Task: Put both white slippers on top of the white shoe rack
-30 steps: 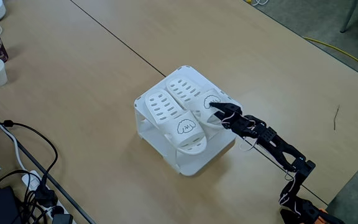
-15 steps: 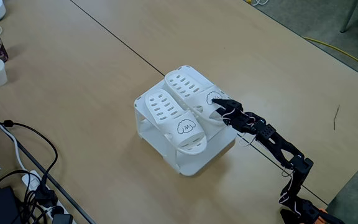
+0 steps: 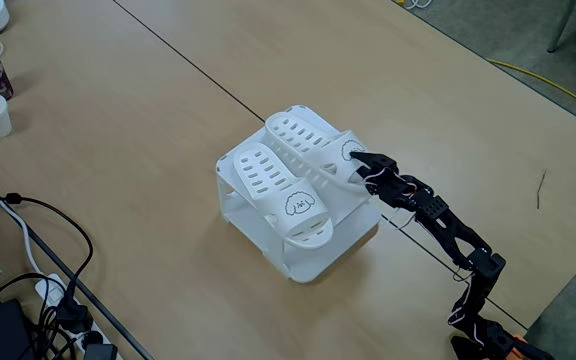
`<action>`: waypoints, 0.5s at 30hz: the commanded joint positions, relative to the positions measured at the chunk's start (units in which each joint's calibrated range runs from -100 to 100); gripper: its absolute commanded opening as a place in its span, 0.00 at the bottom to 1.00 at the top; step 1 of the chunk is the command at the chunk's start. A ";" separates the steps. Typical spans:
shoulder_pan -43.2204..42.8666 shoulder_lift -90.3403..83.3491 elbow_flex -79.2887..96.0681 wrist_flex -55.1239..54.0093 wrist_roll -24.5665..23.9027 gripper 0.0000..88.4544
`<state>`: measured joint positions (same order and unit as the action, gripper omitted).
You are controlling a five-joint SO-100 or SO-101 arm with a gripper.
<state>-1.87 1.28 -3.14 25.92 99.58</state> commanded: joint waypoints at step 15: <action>-1.50 1.46 -1.86 -0.30 0.42 0.02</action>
<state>-2.92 2.60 -3.14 25.84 99.63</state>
